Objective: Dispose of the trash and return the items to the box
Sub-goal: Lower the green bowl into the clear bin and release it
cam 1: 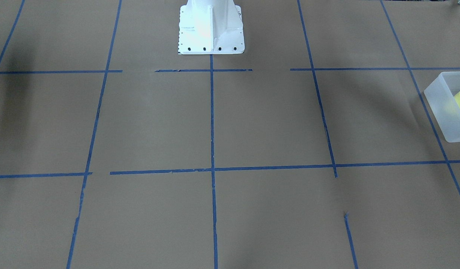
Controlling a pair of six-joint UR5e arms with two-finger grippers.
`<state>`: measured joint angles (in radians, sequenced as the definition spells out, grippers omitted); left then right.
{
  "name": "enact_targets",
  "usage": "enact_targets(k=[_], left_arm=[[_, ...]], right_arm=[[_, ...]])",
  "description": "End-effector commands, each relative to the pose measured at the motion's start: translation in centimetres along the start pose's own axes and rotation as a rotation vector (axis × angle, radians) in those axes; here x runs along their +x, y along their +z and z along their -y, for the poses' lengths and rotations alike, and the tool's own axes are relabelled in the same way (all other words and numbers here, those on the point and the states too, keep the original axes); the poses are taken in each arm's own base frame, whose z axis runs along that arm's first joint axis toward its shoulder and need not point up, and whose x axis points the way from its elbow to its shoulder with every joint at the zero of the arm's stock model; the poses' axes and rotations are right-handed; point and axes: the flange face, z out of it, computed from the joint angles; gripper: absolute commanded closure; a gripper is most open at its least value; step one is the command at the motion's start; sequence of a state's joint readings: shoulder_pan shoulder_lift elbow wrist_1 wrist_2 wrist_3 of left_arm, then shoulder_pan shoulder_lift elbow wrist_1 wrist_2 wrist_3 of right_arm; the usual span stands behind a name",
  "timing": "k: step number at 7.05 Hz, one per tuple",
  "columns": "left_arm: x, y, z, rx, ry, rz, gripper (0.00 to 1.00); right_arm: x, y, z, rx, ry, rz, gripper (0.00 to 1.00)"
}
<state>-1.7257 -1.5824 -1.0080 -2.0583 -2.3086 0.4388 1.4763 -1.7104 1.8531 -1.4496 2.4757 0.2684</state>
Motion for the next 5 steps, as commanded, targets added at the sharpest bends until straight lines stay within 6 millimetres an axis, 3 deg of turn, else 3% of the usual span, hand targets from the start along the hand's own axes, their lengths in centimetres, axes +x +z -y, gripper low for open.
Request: enact_targets(k=[1, 3, 5], left_arm=[[2.0, -3.3, 2.8, 0.065, -0.09, 0.028, 0.0], [7.1, -10.7, 8.0, 0.171, -0.085, 0.06, 0.0], [13.9, -17.5, 11.9, 0.177, -0.081, 0.055, 0.0]], right_arm=[[-0.1, 0.0, 0.0, 0.001, -0.001, 0.002, 0.0], [-0.1, -0.5, 0.2, 0.024, -0.023, -0.041, 0.0], [0.1, 0.2, 0.2, 0.033, -0.047, -0.099, 0.0]])
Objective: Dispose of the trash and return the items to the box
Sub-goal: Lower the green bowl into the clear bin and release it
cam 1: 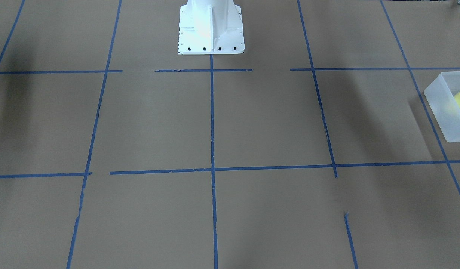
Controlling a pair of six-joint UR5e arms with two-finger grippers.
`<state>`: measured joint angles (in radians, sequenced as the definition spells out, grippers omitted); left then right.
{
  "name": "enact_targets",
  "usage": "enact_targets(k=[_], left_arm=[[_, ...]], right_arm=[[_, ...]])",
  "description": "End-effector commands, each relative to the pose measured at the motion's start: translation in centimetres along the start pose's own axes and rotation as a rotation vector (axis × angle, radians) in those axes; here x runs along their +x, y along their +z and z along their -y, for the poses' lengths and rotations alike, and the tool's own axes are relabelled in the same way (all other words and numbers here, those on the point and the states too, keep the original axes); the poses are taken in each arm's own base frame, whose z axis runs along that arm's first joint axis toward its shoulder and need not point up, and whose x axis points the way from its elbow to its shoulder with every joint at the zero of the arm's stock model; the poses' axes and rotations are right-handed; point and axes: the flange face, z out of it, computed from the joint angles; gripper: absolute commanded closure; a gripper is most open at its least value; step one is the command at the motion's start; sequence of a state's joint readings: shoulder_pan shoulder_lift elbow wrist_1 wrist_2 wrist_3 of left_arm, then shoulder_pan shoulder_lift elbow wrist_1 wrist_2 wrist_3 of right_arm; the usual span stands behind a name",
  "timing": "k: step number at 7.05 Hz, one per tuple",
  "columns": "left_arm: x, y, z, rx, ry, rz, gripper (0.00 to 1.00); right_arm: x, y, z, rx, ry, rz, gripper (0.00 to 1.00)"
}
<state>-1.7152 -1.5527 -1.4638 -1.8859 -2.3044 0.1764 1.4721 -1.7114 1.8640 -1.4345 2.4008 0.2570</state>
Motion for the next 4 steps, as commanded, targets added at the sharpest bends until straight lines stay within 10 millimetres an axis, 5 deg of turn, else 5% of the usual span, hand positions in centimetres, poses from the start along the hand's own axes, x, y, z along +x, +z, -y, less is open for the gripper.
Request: enact_targets(k=[1, 3, 4], left_arm=[[7.9, -5.5, 3.7, -0.011, 0.029, -0.014, 0.0], [10.1, -5.7, 4.5, -0.013, 0.048, -0.026, 0.0], [13.8, -6.2, 5.6, -0.002, 0.026, -0.037, 0.0]], right_arm=[[-0.2, 0.9, -0.1, -0.007, -0.02, -0.04, 0.0], [-0.5, 1.9, -0.6, -0.029, -0.018, -0.034, 0.0], [-0.5, 2.0, -0.7, -0.033, -0.018, -0.029, 0.0]])
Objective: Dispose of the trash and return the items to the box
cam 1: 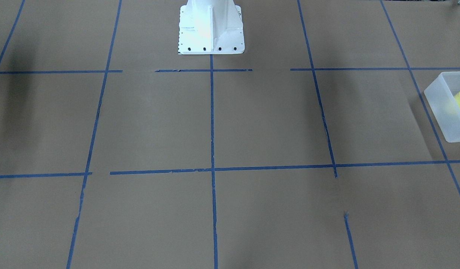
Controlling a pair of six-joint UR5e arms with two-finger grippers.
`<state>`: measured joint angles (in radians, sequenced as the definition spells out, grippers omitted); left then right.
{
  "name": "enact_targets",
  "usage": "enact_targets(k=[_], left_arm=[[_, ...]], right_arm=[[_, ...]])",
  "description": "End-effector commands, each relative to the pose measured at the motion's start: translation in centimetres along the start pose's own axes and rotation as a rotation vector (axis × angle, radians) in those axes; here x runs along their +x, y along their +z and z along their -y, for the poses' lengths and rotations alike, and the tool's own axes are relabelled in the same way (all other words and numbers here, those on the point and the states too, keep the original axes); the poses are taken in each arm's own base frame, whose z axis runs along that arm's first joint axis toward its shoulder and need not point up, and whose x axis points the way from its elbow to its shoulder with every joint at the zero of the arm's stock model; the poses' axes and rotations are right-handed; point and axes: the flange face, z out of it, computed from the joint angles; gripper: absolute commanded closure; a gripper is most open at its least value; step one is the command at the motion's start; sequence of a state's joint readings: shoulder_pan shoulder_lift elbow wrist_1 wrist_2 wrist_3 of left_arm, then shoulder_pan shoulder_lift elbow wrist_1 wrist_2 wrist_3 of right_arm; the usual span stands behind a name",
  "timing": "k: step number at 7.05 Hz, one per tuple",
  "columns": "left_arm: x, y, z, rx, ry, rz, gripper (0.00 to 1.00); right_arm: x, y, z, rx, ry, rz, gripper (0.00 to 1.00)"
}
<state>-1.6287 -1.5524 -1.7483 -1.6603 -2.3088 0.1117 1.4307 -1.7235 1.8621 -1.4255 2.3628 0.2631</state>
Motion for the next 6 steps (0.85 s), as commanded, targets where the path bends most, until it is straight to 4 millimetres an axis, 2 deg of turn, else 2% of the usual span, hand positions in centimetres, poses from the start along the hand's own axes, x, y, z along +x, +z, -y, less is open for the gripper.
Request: enact_targets(k=[1, 2, 4, 5, 6], left_arm=[[4.1, -0.5, 0.6, 0.008, -0.011, -0.015, 0.0], [4.7, -0.9, 0.8, 0.015, 0.001, -0.017, 0.0], [4.8, -0.9, 0.9, 0.019, 0.011, -0.013, 0.0], [5.1, -0.5, 0.8, 0.012, 0.021, -0.016, 0.0], [5.5, 1.1, 0.2, -0.024, 0.028, -0.017, 0.0]], right_arm=[[-0.2, 0.5, -0.2, -0.01, -0.002, 0.005, 0.0], [0.1, 0.7, -0.4, -0.016, -0.001, 0.003, 0.0], [0.3, 0.9, -0.7, -0.021, 0.0, 0.002, 0.0], [0.3, 0.9, -0.7, -0.021, -0.001, 0.002, 0.0], [0.5, 1.0, -0.8, -0.023, -0.004, 0.001, 0.0]])
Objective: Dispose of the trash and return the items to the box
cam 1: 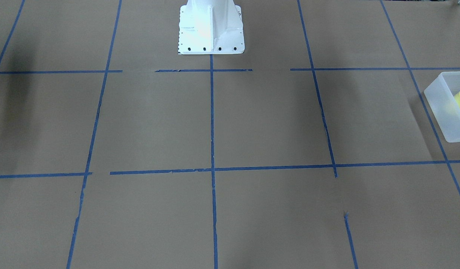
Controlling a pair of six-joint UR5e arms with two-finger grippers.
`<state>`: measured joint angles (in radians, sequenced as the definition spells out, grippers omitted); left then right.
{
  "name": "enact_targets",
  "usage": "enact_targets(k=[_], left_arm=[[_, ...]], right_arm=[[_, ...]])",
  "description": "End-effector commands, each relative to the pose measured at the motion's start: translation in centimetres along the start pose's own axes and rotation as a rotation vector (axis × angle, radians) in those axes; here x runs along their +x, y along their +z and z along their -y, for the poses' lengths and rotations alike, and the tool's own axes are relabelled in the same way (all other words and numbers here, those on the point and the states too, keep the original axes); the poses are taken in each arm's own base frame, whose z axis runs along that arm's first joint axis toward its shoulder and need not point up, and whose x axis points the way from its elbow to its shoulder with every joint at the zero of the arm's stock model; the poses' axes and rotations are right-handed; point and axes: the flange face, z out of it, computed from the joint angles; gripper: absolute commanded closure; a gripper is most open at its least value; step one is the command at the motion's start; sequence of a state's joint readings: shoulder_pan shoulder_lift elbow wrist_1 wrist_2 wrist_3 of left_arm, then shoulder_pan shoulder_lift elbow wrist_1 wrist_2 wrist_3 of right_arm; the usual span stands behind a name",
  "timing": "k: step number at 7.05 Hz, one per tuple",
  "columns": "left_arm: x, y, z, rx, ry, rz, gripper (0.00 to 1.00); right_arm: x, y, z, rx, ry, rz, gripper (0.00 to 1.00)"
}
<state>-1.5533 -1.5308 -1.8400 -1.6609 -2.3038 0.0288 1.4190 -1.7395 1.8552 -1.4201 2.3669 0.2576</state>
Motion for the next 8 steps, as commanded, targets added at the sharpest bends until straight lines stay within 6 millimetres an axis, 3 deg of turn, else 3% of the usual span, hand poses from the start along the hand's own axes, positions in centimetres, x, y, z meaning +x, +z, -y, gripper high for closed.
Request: enact_targets(k=[1, 3, 5, 6, 8], left_arm=[[0.7, 2.5, -1.2, -0.058, 0.01, -0.008, 0.0], [-0.8, 4.5, -4.6, -0.109, -0.032, -0.02, 0.0], [-1.8, 4.9, -5.2, -0.113, -0.052, -0.018, 0.0], [-2.8, 5.1, -5.2, -0.119, -0.077, -0.014, 0.0], [-2.3, 5.3, -5.2, -0.142, -0.114, -0.108, 0.0]], right_arm=[[0.2, 0.0, -0.1, 0.0, -0.004, 0.0, 0.0], [0.1, 0.1, -0.1, -0.002, -0.004, 0.0, 0.0], [-0.1, -0.1, 0.0, 0.002, -0.002, 0.005, 0.0], [-1.3, -0.6, 0.5, -0.005, -0.011, 0.072, 0.0], [-1.1, -0.7, 0.2, 0.004, -0.019, 0.052, 0.0]])
